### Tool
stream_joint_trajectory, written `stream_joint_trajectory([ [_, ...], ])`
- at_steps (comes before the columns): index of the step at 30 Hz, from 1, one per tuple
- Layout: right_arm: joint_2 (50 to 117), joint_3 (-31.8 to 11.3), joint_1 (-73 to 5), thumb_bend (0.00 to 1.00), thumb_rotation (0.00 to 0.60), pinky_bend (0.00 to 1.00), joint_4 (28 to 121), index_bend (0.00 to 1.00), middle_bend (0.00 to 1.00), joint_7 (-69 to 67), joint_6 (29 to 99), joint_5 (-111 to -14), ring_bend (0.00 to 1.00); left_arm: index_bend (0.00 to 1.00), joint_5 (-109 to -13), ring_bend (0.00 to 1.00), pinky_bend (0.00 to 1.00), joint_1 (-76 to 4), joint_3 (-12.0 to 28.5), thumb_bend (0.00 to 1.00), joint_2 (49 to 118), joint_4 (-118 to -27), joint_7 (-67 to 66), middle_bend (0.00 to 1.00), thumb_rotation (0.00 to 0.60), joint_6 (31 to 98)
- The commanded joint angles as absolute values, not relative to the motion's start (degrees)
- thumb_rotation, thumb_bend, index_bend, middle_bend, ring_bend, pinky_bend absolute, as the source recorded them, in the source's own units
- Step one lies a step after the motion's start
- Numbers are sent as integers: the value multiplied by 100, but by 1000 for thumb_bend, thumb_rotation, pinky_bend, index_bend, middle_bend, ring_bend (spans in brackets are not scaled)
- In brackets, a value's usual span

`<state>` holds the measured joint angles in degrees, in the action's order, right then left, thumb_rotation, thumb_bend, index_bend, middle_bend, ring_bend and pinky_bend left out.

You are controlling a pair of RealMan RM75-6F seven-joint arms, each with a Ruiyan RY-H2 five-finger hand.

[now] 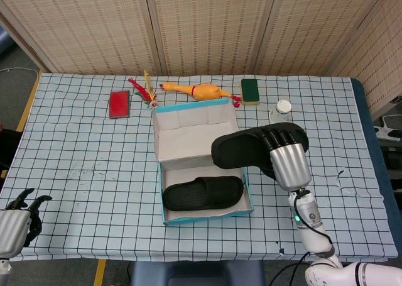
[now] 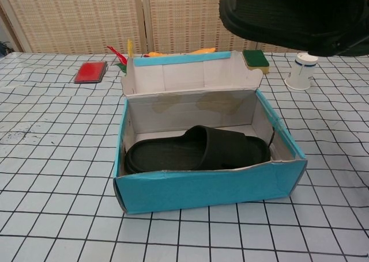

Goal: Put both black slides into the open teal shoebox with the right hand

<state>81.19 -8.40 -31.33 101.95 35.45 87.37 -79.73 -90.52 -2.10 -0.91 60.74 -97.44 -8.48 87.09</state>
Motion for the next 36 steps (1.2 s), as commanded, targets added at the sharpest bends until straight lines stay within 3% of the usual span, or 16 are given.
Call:
stream_joint_trajectory([
  [1,8528,-705,-3218,126,600,566,9956,639,598,3515,8722,-8537,531,298,-9041,135,371,-210,-84,636,6071,-9741,-838,120,600,8710],
  [13,10480,-945,-3726,154,600,578,7587,680,627,1968,8464,-9135,556,298,-9040,134,371,-206,-78,636,6048,-9731,-749,120,600,8730],
  [19,11121,-1114,-3942,162,600,578,6592,689,633,1179,8370,-9138,560,298,-9034,134,371,-208,-71,636,6037,-9724,-710,120,600,8732],
  [36,11228,-1255,-4049,163,600,578,6709,689,633,1095,7387,-8477,560,298,-9014,141,372,-209,-76,636,6016,-9755,-707,121,600,8712],
])
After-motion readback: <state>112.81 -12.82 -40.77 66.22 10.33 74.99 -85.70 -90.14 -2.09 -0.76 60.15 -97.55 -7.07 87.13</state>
